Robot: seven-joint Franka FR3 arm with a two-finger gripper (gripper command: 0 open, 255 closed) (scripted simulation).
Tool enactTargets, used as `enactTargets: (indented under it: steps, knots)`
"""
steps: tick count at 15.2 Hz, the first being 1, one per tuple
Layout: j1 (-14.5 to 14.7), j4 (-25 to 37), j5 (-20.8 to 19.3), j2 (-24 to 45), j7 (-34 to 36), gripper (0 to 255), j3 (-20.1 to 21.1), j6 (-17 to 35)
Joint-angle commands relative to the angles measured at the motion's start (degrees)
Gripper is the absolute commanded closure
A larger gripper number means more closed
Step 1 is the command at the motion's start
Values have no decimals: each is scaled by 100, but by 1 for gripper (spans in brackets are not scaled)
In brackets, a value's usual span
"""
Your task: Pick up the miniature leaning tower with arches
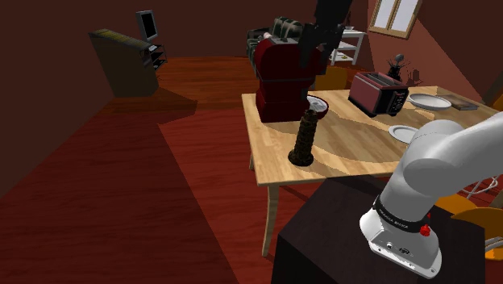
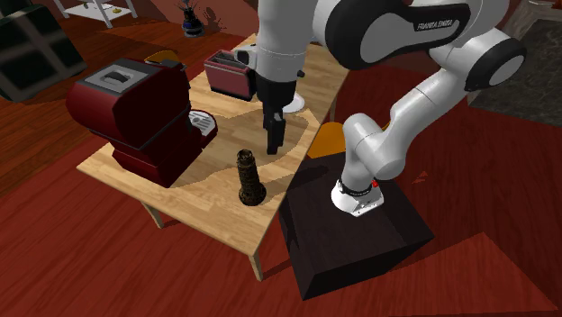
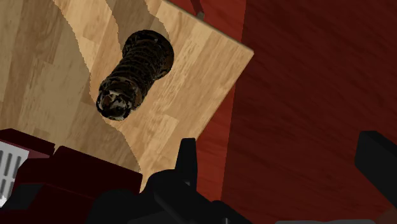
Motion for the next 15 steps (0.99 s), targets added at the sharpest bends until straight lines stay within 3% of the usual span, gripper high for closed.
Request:
enactTargets:
  steps: [1, 15]
  knots:
    - [0, 0, 0, 0, 0, 0, 0, 0]
    - [-503, -680, -411, 1564, -765, 0, -963, 1417]
